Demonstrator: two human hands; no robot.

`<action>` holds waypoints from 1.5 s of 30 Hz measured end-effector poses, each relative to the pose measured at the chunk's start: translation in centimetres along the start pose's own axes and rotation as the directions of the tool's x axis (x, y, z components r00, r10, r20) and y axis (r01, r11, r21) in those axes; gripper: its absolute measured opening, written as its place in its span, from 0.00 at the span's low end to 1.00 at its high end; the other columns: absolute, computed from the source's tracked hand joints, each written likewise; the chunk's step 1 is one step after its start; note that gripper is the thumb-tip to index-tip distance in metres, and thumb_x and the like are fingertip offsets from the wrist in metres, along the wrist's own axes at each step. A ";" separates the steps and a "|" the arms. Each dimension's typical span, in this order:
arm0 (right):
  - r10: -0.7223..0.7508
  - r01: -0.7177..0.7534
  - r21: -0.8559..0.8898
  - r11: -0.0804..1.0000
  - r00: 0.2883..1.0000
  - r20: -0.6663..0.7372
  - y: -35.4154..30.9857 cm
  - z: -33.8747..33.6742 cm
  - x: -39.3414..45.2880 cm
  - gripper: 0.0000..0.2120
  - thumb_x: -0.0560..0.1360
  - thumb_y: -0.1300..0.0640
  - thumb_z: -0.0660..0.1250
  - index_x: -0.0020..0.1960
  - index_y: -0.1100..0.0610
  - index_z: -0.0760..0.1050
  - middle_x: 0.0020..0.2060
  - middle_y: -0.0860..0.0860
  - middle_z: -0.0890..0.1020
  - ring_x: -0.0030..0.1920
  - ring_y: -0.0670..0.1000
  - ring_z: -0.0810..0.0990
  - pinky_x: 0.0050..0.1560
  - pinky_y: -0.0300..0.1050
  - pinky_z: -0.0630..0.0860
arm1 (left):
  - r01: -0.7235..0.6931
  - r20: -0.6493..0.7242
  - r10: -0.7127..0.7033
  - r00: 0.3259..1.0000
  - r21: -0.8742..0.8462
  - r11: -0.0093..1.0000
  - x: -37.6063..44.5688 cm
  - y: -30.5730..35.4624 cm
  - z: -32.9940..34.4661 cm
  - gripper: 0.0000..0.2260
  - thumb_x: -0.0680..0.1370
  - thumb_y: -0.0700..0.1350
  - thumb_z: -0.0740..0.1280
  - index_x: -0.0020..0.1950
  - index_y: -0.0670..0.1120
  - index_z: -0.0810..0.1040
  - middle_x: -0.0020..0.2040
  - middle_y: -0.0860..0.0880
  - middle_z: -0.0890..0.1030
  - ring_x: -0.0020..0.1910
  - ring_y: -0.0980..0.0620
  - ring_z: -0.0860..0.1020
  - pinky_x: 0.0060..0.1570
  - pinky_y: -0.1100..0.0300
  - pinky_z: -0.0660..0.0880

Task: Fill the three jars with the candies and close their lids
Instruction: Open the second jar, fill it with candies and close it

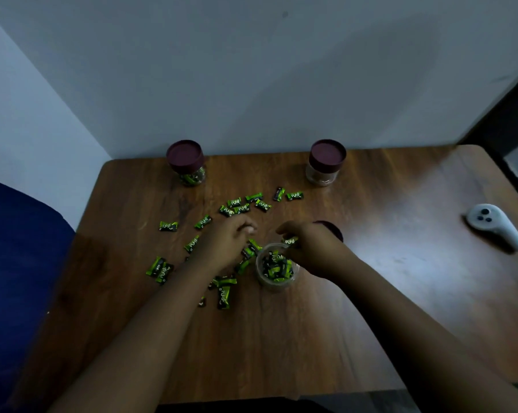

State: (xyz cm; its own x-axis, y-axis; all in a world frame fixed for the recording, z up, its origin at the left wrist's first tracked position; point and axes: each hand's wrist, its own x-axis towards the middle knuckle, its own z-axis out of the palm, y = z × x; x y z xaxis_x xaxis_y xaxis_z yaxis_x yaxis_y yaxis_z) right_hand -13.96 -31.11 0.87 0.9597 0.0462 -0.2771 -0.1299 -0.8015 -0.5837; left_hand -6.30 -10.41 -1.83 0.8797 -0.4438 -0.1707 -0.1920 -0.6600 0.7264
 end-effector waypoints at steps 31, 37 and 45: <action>-0.044 0.048 0.190 0.981 0.999 -0.025 5.2 -1.4 9.5 0.11 0.70 0.56 0.79 0.43 0.50 0.76 0.38 0.51 0.83 0.38 0.52 0.82 0.37 0.47 0.74 | -0.332 0.200 0.295 0.934 0.192 0.923 0.1 2.4 4.8 0.09 0.78 0.49 0.69 0.57 0.53 0.78 0.55 0.54 0.77 0.49 0.56 0.77 0.45 0.56 0.75; -0.141 0.113 0.302 0.947 0.988 0.071 5.0 -2.3 4.8 0.12 0.71 0.56 0.80 0.46 0.49 0.78 0.40 0.50 0.85 0.39 0.45 0.83 0.40 0.43 0.79 | -0.383 0.163 0.347 0.924 0.360 0.850 -0.2 2.0 3.9 0.12 0.77 0.55 0.68 0.58 0.52 0.77 0.58 0.55 0.76 0.53 0.51 0.77 0.41 0.57 0.73; -0.197 0.193 0.046 0.980 0.972 0.128 3.1 -0.2 3.1 0.06 0.75 0.50 0.76 0.49 0.46 0.79 0.39 0.38 0.80 0.39 0.30 0.78 0.35 0.26 0.70 | -0.196 0.010 0.198 0.980 0.218 0.956 -2.0 -1.4 2.7 0.08 0.76 0.58 0.68 0.53 0.59 0.76 0.55 0.62 0.73 0.49 0.57 0.77 0.40 0.53 0.77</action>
State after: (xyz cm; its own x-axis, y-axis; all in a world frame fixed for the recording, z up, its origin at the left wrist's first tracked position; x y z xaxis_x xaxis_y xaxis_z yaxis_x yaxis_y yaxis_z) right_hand -11.31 -33.56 -1.70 0.9267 0.2792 -0.2516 0.0465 -0.7495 -0.6604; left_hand -8.96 -10.21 -4.27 0.8200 -0.5716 -0.0295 -0.4504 -0.6762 0.5830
